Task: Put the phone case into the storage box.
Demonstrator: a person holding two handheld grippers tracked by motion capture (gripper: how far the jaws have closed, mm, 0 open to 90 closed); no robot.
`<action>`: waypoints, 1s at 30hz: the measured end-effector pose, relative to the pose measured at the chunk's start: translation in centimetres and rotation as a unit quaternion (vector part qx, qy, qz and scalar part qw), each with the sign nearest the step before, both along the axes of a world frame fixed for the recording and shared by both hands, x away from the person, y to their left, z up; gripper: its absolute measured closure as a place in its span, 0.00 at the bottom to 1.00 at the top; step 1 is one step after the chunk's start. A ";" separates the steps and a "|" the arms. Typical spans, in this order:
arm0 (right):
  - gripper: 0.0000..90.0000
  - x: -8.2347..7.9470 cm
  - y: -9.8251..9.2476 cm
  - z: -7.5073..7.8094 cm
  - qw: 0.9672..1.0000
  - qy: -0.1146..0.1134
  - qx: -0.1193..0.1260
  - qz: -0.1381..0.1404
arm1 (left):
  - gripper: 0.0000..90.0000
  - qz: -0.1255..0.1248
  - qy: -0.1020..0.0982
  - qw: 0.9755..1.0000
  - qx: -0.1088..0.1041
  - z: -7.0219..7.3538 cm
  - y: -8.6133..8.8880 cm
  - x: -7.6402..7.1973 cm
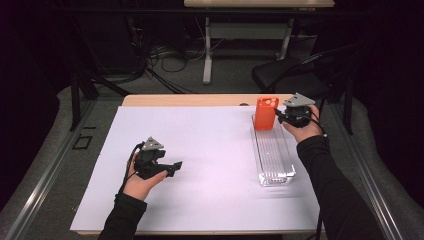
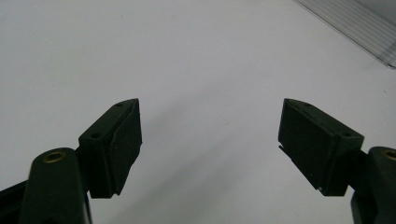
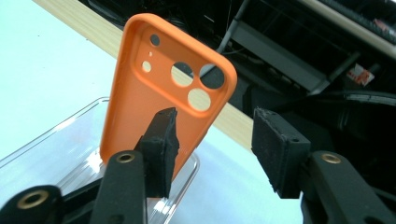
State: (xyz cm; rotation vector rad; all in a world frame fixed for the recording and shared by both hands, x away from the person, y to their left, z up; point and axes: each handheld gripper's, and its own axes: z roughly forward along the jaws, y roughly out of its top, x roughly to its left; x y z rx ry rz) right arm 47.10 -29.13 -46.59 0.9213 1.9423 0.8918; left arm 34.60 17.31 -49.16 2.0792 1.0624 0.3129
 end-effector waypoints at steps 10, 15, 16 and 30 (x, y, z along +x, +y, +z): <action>0.27 -3.4 0.7 1.2 0.997 0.044 0.063 -0.013 | 0.24 -0.003 -0.008 1.000 -0.014 0.3 0.4 0.1; 0.16 -5.2 1.8 1.3 0.995 0.055 0.078 -0.007 | 0.24 -0.010 -0.005 0.999 -0.044 0.7 0.8 0.2; 0.15 -5.9 2.3 1.3 0.994 0.059 0.089 0.000 | 0.21 -0.010 -0.006 0.999 -0.050 0.7 0.9 0.2; 0.00 -10.0 5.3 1.2 0.990 0.082 0.106 0.049 | 0.17 -0.015 -0.009 0.998 -0.064 1.0 1.8 -0.1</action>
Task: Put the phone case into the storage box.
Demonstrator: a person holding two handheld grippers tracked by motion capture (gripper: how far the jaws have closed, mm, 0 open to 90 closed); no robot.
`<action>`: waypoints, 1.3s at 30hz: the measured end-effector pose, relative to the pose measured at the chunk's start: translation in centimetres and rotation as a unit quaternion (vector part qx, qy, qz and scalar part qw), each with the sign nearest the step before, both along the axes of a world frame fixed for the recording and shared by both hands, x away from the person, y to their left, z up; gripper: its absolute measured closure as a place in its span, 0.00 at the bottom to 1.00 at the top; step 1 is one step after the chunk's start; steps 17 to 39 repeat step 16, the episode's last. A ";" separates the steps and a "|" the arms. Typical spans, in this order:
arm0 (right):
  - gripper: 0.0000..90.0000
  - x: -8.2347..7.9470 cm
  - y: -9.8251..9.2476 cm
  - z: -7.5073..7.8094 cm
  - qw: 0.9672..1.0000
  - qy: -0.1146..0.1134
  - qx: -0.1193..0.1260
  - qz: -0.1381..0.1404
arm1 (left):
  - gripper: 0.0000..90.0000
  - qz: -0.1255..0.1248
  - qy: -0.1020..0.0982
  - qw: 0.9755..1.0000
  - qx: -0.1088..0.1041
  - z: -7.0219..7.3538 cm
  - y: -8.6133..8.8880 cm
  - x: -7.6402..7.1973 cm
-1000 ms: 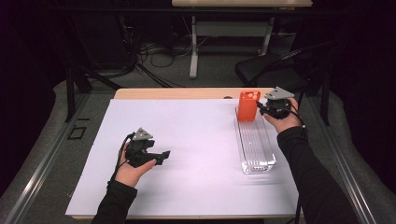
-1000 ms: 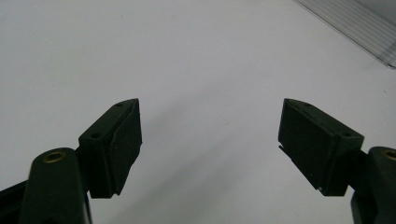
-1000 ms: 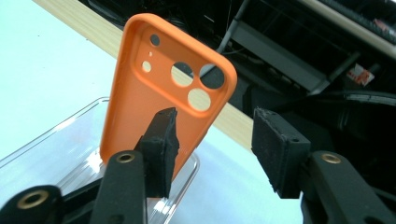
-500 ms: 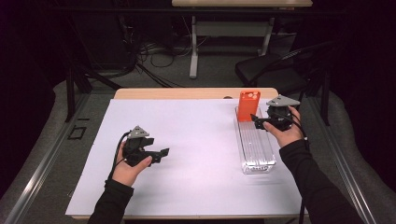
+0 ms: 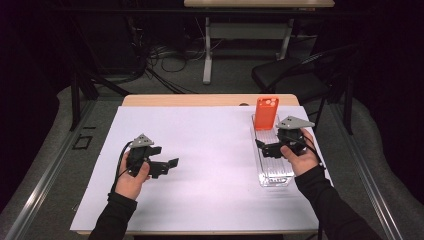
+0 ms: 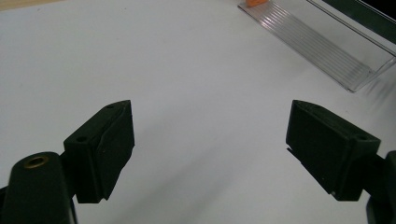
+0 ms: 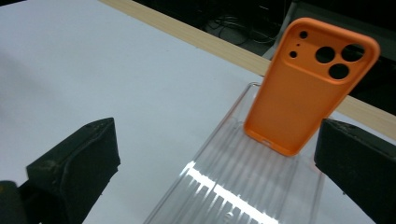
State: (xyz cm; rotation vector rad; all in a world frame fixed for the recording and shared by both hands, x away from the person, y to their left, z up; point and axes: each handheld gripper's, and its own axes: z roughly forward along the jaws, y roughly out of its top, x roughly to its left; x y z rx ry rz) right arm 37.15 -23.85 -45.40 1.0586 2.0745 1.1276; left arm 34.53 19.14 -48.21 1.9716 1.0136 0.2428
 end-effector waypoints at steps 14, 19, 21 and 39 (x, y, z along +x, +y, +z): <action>0.00 -4.9 1.9 -2.4 1.000 0.012 0.012 0.025 | 0.16 -0.029 -0.019 0.999 -0.002 0.3 0.0 -1.2; 0.00 -5.2 1.9 -2.6 1.000 0.012 0.012 0.026 | 0.16 -0.034 -0.019 0.999 0.002 0.3 -0.1 -1.3; 0.00 -5.2 1.9 -2.6 1.000 0.012 0.012 0.026 | 0.16 -0.034 -0.019 0.999 0.002 0.3 -0.1 -1.3; 0.00 -5.2 1.9 -2.6 1.000 0.012 0.012 0.026 | 0.16 -0.034 -0.019 0.999 0.002 0.3 -0.1 -1.3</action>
